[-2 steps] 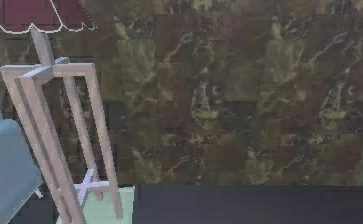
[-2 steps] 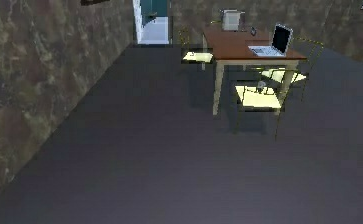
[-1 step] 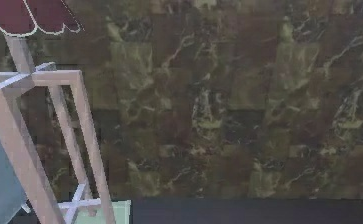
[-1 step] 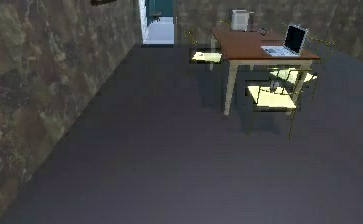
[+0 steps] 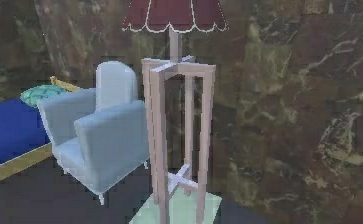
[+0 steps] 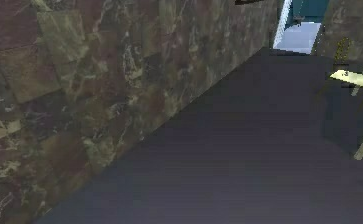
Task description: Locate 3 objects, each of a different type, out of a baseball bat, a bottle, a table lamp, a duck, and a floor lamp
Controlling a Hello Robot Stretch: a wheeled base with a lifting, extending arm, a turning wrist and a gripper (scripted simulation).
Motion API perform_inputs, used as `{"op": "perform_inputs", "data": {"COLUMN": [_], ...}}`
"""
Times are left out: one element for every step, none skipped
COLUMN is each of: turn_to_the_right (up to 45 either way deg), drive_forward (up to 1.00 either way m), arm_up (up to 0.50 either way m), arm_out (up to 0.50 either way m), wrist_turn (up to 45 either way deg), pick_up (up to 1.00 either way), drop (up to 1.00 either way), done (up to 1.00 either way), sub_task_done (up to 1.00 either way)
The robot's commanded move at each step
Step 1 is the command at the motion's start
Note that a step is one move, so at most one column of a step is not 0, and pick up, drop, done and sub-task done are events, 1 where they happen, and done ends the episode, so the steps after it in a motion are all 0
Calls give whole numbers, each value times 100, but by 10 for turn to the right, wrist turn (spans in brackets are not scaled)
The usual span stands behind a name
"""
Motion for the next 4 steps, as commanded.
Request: {"op": "perform_inputs", "data": {"turn_to_the_right": [0,-450,-450,-270], "drive_forward": [0,0,0,0], "arm_up": [0,0,0,0], "arm_out": [0,0,0,0], "wrist_turn": [0,0,0,0], "pick_up": [0,0,0,0], "drop": [0,0,0,0], "done": [0,0,0,0], "sub_task_done": [100,0,0,0]}}
